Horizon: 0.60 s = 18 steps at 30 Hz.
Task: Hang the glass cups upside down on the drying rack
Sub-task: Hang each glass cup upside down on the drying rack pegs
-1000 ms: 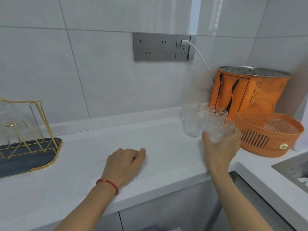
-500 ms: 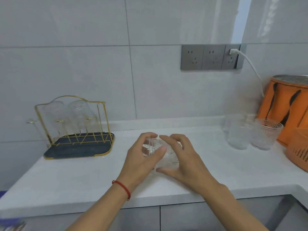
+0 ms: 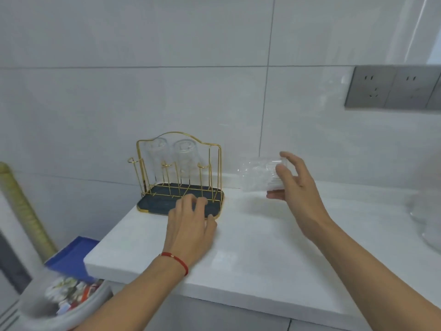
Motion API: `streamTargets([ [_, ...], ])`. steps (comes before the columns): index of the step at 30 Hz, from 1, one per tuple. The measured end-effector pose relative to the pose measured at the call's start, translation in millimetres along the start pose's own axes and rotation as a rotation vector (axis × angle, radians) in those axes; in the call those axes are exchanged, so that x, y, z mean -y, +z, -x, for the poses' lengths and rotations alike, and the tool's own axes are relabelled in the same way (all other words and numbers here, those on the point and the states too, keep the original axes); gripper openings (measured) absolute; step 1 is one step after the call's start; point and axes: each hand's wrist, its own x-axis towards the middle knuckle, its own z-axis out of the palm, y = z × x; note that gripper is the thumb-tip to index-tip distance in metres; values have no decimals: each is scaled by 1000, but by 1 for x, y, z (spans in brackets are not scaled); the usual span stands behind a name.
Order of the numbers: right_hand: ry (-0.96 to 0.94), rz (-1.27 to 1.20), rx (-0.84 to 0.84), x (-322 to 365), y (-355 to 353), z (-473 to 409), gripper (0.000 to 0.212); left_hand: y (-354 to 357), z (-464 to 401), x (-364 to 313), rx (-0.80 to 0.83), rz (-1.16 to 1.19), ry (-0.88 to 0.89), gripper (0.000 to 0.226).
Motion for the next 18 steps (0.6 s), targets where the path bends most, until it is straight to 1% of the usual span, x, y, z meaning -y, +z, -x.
streamTargets([
  [3, -39, 40, -17, 19, 10, -47, 41, 11, -2, 5, 42, -23, -31, 45],
  [5, -101, 156, 3, 34, 20, -75, 49, 15, -4, 5, 50, -72, -36, 54],
  [9, -240, 379, 128, 54, 41, -121, 61, 19, -4, 7, 79, -84, -54, 67],
  [13, -205, 452, 271, 61, 59, -152, 66, 21, -3, 10, 80, -27, -35, 63],
  [18, -178, 506, 420, 55, 76, -169, 65, 23, -3, 9, 92, -48, -40, 60],
])
